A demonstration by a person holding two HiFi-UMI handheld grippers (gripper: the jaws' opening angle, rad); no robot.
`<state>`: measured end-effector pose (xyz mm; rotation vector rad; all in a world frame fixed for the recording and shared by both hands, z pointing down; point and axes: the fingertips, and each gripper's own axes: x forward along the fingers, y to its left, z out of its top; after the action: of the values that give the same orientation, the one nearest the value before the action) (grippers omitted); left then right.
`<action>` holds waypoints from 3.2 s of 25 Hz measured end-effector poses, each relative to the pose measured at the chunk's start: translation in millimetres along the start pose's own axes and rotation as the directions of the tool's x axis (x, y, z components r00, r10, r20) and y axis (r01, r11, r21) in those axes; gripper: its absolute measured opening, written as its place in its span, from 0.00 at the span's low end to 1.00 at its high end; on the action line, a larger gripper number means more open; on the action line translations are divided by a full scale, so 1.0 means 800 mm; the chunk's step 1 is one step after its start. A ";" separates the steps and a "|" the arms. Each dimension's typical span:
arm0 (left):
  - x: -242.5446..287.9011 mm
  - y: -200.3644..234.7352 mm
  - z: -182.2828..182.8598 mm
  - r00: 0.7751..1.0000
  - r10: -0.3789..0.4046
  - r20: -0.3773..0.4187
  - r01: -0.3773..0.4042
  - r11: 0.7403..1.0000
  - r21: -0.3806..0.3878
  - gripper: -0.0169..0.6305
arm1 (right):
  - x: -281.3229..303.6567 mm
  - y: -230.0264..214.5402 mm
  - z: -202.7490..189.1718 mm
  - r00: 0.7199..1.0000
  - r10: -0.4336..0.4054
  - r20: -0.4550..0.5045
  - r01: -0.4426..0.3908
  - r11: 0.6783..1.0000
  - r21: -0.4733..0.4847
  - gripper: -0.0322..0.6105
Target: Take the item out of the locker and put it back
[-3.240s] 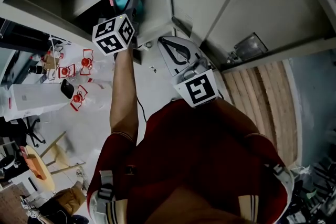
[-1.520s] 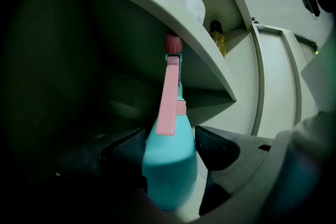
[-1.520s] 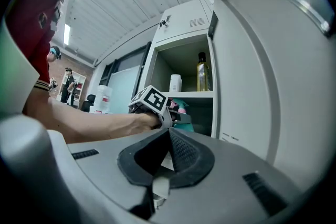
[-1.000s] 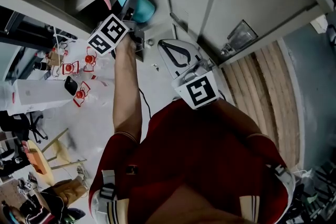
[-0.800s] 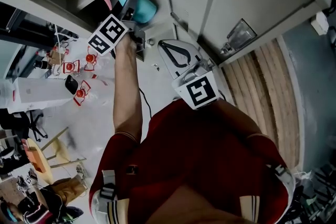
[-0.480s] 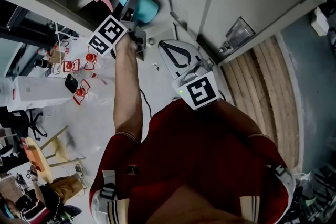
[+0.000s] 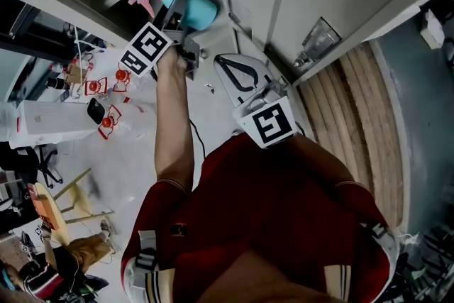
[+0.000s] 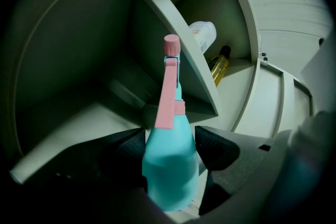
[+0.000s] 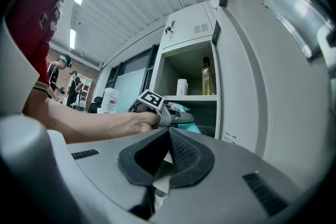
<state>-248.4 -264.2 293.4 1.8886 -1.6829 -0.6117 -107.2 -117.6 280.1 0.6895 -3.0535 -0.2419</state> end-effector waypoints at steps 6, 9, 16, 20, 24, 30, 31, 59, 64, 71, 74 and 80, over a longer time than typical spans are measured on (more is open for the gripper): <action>-0.013 -0.013 -0.003 1.000 -0.014 0.003 0.013 1.000 0.011 0.49 | -0.009 0.006 0.005 1.000 0.004 0.006 -0.004 1.000 0.000 0.05; -0.020 -0.016 -0.004 1.000 -0.019 0.008 0.019 1.000 0.016 0.49 | -0.011 0.011 0.005 1.000 0.010 0.008 -0.010 1.000 -0.004 0.05; -0.037 -0.027 -0.006 0.999 -0.034 0.011 0.034 0.998 0.054 0.49 | -0.017 0.021 0.009 1.000 0.012 0.017 -0.012 1.000 0.000 0.05; -0.047 -0.029 -0.007 0.999 -0.049 0.014 0.047 0.995 0.086 0.49 | -0.017 0.027 0.006 1.000 0.013 0.020 -0.013 1.000 0.007 0.05; -0.060 -0.032 -0.011 0.999 -0.041 0.002 0.040 0.989 0.140 0.49 | -0.018 0.034 0.004 1.000 0.022 0.015 -0.022 1.000 0.010 0.05; -0.077 -0.030 -0.019 0.999 -0.047 0.004 0.045 0.980 0.191 0.49 | -0.019 0.039 0.000 1.000 0.021 0.007 -0.022 0.999 0.024 0.05; -0.080 -0.031 -0.020 0.999 -0.048 0.008 0.046 0.978 0.201 0.49 | -0.019 0.039 -0.001 1.000 0.020 0.005 -0.020 0.999 0.026 0.05; -0.139 -0.046 -0.101 0.996 -0.086 -0.001 0.078 0.896 0.437 0.49 | -0.028 0.030 -0.042 0.997 -0.039 -0.073 0.044 0.997 0.067 0.05; -0.146 -0.039 -0.116 0.996 -0.088 -0.008 0.083 0.901 0.427 0.49 | -0.027 0.031 -0.049 0.996 -0.042 -0.074 0.047 0.997 0.059 0.05; -0.156 -0.029 -0.141 0.996 -0.089 -0.023 0.091 0.913 0.397 0.49 | -0.029 0.034 -0.061 0.993 -0.046 -0.105 0.053 0.996 0.068 0.05; -0.161 -0.025 -0.150 0.996 -0.082 -0.029 0.087 0.919 0.385 0.49 | -0.032 0.035 -0.065 0.992 -0.047 -0.113 0.055 0.996 0.071 0.05; -0.173 -0.013 -0.167 0.997 -0.066 -0.042 0.077 0.927 0.366 0.49 | -0.034 0.039 -0.074 0.990 -0.050 -0.132 0.061 0.995 0.077 0.05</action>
<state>-171.0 -114.0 385.4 2.2137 -1.8137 -0.3058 -94.0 -86.9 343.9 0.7632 -2.9368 -0.0697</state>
